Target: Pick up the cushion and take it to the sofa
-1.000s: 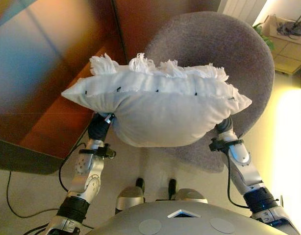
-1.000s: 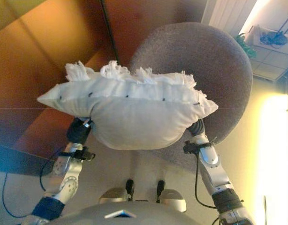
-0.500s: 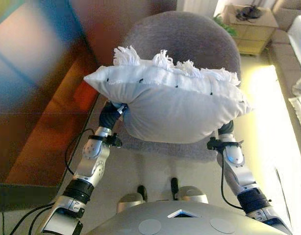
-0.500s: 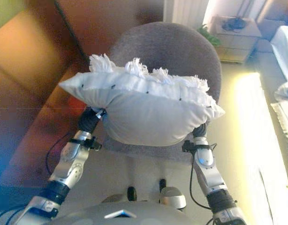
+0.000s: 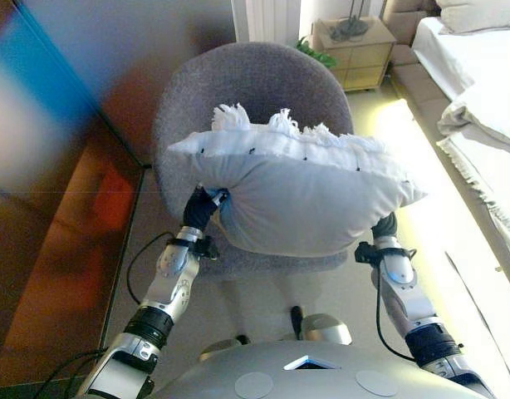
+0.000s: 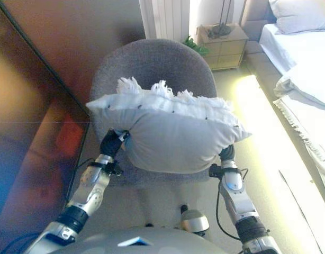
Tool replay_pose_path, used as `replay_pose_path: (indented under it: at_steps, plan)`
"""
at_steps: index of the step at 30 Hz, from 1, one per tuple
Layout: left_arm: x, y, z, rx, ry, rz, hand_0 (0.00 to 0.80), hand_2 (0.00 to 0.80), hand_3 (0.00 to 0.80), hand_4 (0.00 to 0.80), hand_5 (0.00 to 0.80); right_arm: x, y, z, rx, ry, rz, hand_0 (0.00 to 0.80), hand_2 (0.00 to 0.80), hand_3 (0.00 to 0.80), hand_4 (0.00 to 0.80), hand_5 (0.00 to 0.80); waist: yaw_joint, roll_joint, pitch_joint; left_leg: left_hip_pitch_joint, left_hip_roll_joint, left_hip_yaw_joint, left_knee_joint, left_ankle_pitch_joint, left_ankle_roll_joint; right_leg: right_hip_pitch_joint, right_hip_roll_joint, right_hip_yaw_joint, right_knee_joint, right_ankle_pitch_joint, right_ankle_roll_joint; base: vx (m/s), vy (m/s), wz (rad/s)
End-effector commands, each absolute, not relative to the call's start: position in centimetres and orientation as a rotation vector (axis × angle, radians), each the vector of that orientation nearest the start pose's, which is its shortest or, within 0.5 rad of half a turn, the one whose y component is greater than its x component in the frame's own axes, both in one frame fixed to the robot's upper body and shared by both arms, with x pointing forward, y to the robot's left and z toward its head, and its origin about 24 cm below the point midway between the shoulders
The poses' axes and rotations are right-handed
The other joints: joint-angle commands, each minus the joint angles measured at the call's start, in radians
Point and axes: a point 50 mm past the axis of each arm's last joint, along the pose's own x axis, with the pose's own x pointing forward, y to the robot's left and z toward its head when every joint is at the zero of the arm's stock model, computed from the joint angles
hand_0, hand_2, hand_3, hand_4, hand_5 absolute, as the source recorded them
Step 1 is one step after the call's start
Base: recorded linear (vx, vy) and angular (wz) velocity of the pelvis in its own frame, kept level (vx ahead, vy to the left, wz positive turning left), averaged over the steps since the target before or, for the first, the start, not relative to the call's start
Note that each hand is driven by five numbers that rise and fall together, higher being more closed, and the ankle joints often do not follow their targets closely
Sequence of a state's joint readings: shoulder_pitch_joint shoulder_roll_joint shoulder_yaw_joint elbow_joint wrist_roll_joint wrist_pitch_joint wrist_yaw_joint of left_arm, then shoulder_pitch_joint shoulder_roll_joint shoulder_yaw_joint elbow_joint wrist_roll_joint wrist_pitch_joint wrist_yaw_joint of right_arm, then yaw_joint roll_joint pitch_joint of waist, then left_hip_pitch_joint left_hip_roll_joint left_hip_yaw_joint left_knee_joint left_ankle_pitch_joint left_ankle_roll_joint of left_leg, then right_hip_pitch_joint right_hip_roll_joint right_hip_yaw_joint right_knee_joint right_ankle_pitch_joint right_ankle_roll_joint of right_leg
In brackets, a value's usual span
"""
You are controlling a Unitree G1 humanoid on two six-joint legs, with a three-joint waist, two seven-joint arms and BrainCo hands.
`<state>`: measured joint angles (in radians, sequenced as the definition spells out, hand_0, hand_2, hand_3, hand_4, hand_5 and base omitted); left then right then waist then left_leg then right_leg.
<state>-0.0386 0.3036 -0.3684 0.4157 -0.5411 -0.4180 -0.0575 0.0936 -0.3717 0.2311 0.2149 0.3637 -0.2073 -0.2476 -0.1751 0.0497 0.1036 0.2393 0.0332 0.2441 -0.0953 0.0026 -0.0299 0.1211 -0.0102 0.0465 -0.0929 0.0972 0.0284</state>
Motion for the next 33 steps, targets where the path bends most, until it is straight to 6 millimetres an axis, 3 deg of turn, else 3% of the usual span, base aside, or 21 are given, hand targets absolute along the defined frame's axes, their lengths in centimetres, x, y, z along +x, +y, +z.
replay_pose_path:
  at_steps: [1, 10, 18, 23, 26, 30, 33]
  plan:
    - [26.7, 10.8, 2.3, -0.187, -0.122, -0.393, 0.8, 0.8, 0.8, 0.8, 0.8, 25.2, -15.4, 2.3, 0.015, -0.036, 0.044, 0.8, 0.8, 0.8, 0.8, 0.8, 0.037, -0.043, -0.027, 0.002, -0.02, -0.033, 0.022, -0.134, 0.064, 0.002, -0.074, 0.012, 0.039, -0.086, 0.11, 0.16, -0.06, 0.01]
    - [26.5, 11.0, 1.2, -0.174, -0.051, -0.394, 0.8, 0.8, 0.8, 0.8, 0.8, 25.4, -15.3, 1.3, 0.03, 0.018, 0.035, 0.8, 0.8, 0.8, 0.8, 0.8, 0.069, -0.065, -0.035, 0.016, -0.01, -0.044, 0.036, -0.136, 0.063, 0.027, -0.07, -0.011, 0.047, -0.084, 0.114, 0.123, -0.06, 0.01]
    - [24.9, 12.5, -1.9, -0.162, 0.113, -0.333, 0.8, 0.8, 0.8, 0.8, 0.8, 24.6, -15.3, -1.7, 0.065, 0.195, 0.033, 0.8, 0.8, 0.8, 0.8, 0.8, 0.106, -0.095, -0.069, 0.056, 0.005, -0.047, 0.071, -0.149, 0.051, 0.102, -0.059, -0.053, 0.039, -0.098, 0.103, 0.17, -0.084, 0.09]
    - [25.8, 12.4, -2.8, -0.094, 0.199, -0.337, 0.8, 0.8, 0.8, 0.8, 0.8, 25.5, -14.5, -2.7, 0.085, 0.266, -0.012, 0.8, 0.8, 0.8, 0.8, 0.8, 0.131, -0.115, -0.059, 0.065, 0.02, -0.063, 0.082, -0.143, 0.046, 0.115, -0.047, -0.052, 0.036, -0.08, 0.104, 0.137, -0.113, 0.06]
    - [26.6, 12.3, -3.1, -0.062, 0.242, -0.35, 0.8, 0.8, 0.8, 0.8, 0.8, 26.8, -14.6, -3.5, 0.095, 0.327, -0.024, 0.8, 0.8, 0.8, 0.8, 0.8, 0.14, -0.106, -0.036, 0.07, 0.026, -0.064, 0.08, -0.129, 0.039, 0.115, -0.041, -0.048, 0.039, -0.065, 0.104, 0.088, -0.054, 0.03]
    - [25.5, 13.4, -5.3, -0.044, 0.355, -0.303, 0.8, 0.8, 0.8, 0.8, 0.8, 25.9, -14.9, -5.7, 0.096, 0.465, -0.033, 0.8, 0.8, 0.8, 0.8, 0.8, 0.154, -0.105, -0.049, 0.098, 0.028, -0.064, 0.087, -0.115, 0.035, 0.143, -0.043, -0.05, 0.04, -0.044, 0.113, 0.292, -0.059, 0.03]
    - [25.8, 13.5, -5.4, -0.009, 0.361, -0.307, 0.8, 0.8, 0.8, 0.8, 0.8, 26.2, -14.9, -5.9, 0.087, 0.469, -0.033, 0.8, 0.8, 0.8, 0.8, 0.8, 0.162, -0.106, -0.028, 0.073, 0.033, -0.07, 0.106, -0.103, 0.031, 0.124, -0.044, -0.044, 0.052, -0.033, 0.113, 0.049, -0.051, 0.07]
